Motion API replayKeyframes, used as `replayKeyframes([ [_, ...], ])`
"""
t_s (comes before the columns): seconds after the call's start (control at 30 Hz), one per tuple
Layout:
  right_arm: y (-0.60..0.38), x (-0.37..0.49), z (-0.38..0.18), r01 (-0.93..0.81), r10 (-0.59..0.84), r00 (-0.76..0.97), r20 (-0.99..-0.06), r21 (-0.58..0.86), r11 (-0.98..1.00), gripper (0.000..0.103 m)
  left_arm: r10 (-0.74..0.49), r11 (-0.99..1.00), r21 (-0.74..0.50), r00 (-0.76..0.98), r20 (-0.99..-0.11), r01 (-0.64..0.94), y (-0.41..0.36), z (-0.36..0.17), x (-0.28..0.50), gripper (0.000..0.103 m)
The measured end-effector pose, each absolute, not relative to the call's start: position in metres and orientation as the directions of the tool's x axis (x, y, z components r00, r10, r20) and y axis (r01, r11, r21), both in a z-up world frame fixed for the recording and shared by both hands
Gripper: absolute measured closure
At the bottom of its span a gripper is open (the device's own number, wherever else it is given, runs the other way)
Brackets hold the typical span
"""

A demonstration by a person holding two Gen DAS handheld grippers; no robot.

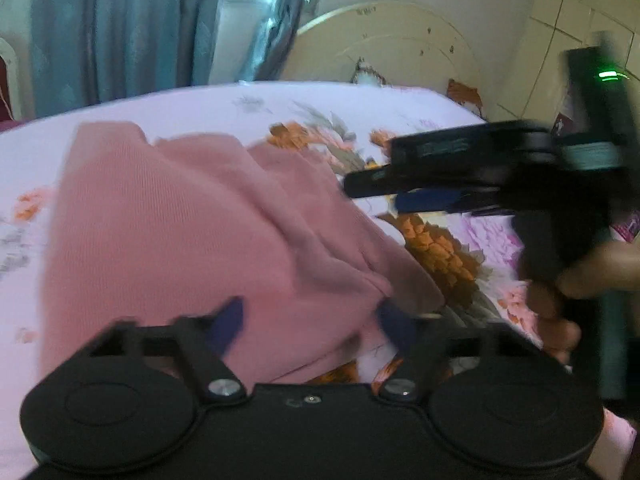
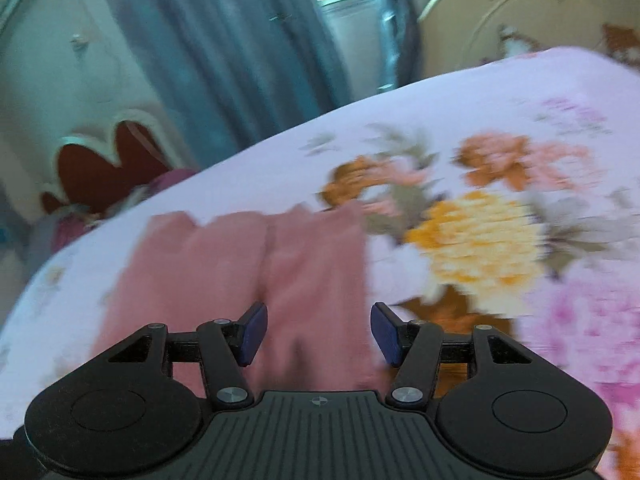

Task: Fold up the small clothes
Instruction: 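Move the right tool to the other side edge and grasp it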

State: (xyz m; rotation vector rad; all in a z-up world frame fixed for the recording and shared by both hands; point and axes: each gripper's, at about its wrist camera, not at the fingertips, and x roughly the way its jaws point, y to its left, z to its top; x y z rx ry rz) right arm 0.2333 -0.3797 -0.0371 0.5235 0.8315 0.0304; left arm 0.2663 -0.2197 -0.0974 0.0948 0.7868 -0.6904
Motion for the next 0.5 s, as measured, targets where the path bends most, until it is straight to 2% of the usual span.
replayKeyframes([
  [0.13, -0.353, 0.257, -0.048, 0.118, 0.304, 0.644, -0.702, 0.484, 0.867, 0.046, -0.490, 0.834, -0.157, 0.578, -0.653, 0.529, -0.181, -0.076, 0.263, 0.027],
  [0.3, -0.332, 0.280, -0.056, 0.075, 0.319, 0.632, -0.706, 0.466, 0.882, 0.046, -0.382, 0.917, -0.178, 0.659, -0.648, 0.357, -0.129, -0.068, 0.285, 0.028],
  [0.43, -0.325, 0.295, -0.067, 0.064, 0.330, 0.610, -0.720, 0.460, 0.886, 0.047, -0.335, 0.940, -0.182, 0.681, -0.651, 0.289, -0.108, -0.071, 0.295, 0.029],
  [0.47, -0.326, 0.297, -0.073, 0.062, 0.334, 0.607, -0.721, 0.461, 0.885, 0.053, -0.332, 0.941, -0.183, 0.682, -0.652, 0.284, -0.106, -0.071, 0.297, 0.029],
  [0.5, -0.326, 0.299, -0.074, 0.054, 0.356, 0.599, -0.717, 0.480, 0.875, 0.064, -0.330, 0.942, -0.185, 0.683, -0.651, 0.279, -0.105, -0.072, 0.301, 0.029],
])
